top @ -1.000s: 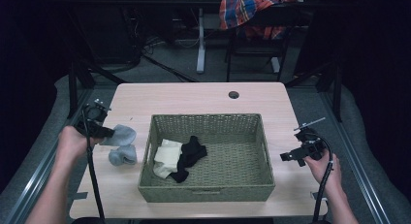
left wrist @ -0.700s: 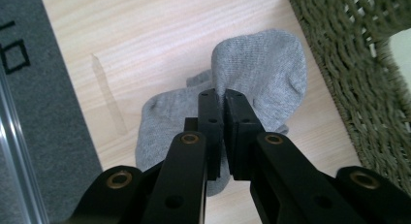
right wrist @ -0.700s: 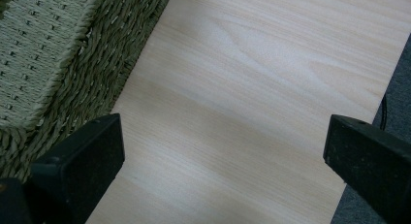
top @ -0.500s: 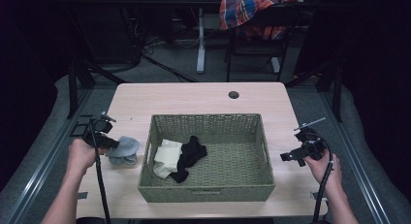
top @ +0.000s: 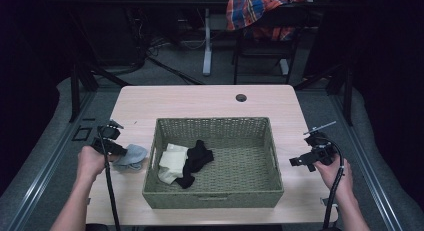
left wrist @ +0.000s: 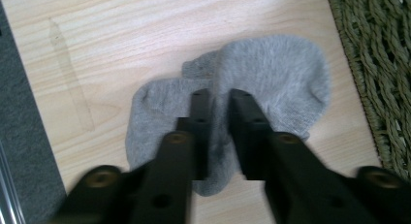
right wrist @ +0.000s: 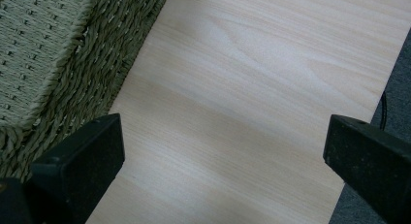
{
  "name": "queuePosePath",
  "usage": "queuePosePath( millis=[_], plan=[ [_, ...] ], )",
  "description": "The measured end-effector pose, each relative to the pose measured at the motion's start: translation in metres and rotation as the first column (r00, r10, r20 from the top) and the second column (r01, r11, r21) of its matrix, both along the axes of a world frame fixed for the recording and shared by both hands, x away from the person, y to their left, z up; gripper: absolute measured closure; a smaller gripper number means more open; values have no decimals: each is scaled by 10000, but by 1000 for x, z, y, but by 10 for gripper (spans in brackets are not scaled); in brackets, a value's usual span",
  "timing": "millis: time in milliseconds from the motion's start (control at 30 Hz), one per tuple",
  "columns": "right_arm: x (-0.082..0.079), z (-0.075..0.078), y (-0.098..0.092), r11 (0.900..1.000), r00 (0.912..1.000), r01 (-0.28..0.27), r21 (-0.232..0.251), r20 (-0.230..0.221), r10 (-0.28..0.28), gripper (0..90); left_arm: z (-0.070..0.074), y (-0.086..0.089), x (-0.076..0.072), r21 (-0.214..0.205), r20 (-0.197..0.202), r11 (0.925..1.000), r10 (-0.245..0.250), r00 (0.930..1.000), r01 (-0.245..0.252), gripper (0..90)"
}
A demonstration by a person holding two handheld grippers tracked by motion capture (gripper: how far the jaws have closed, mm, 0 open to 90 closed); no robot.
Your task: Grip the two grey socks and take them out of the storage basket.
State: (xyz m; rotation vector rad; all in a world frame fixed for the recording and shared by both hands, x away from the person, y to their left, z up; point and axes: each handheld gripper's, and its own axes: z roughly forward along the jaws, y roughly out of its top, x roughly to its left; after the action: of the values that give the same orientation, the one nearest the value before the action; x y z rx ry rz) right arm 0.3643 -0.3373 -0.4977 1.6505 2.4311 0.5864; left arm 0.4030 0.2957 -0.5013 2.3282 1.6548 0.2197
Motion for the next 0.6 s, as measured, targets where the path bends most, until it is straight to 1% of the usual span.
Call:
queuePosePath(
  millis=[33, 67, 100, 167, 200, 233, 267, 300, 333, 367, 433, 467, 500, 533, 567, 600],
  plan=[
    [0, 0, 0, 10000, 10000, 3, 26, 19, -3, 8, 2, 0, -2, 102, 140, 9996, 266, 9995, -268, 592],
    [0, 0, 0, 10000, 10000, 3, 26, 19, -3, 8, 2, 0, -2, 102, 140, 9996, 266, 9995, -268, 511],
    [-1, 0, 0, 10000, 10000, 33, 56, 43, -33, 8, 6, 1, -4, 208, 327, 9985, 501, 9982, -508, 429],
    [-1, 0, 0, 9999, 10000, 30, 130, 64, -30, 8, 12, 2, -8, 155, 547, 9981, 594, 9967, -603, 334],
    [-1, 1, 0, 9999, 10000, 22, 110, 64, -22, 8, 16, 2, -11, 170, 570, 9984, 537, 9969, -547, 277],
    [-1, 1, 0, 9999, 10000, -13, 103, 17, 13, 8, 20, 2, -14, 163, 680, 9983, 539, 9962, -551, 242],
    [-1, 1, 0, 9999, 10000, 10, 100, 28, -10, 8, 20, 2, -14, 163, 680, 9983, 539, 9962, -551, 214],
    [-1, 1, 0, 9999, 10000, 2, 110, 50, -3, 8, 25, 1, -20, 124, 848, 9985, 519, 9950, -531, 179],
    [-1, 1, 0, 9999, 10000, 2, 110, 50, -3, 8, 25, 1, -20, 124, 848, 9985, 519, 9950, -531, 164],
    [-1, 1, 0, 9999, 10000, 14, 111, 22, -15, 8, 33, 0, -28, 95, 1096, 9988, 461, 9929, -474, 155],
    [-1, 1, 0, 10000, 10000, -60, 71, -28, 60, 8, 38, 0, -36, 94, 1252, 9992, 383, 9914, -398, 142],
    [-1, 1, 0, 9999, 10000, 10, 111, 32, -11, 8, 41, 0, -41, 135, 1427, 9992, 360, 9891, -383, 132],
    [-1, 1, 0, 9999, 10000, -29, 103, 5, 29, 8, 41, 0, -41, 135, 1427, 9992, 360, 9891, -383, 116],
    [-1, 1, 0, 9999, 10000, -29, 103, 5, 29, 8, 44, 0, -46, 141, 1437, 9993, 336, 9890, -359, 116],
    [-1, 1, 0, 10000, 10000, -5, -4, 36, 5, 8, 46, -1, -53, 154, 1580, 9994, 295, 9870, -324, 101],
    [-1, 0, 0, 10000, 10000, -29, -8, 46, 29, 8, 46, -1, -53, 154, 1580, 9994, 295, 9870, -324, 96]
  ],
)
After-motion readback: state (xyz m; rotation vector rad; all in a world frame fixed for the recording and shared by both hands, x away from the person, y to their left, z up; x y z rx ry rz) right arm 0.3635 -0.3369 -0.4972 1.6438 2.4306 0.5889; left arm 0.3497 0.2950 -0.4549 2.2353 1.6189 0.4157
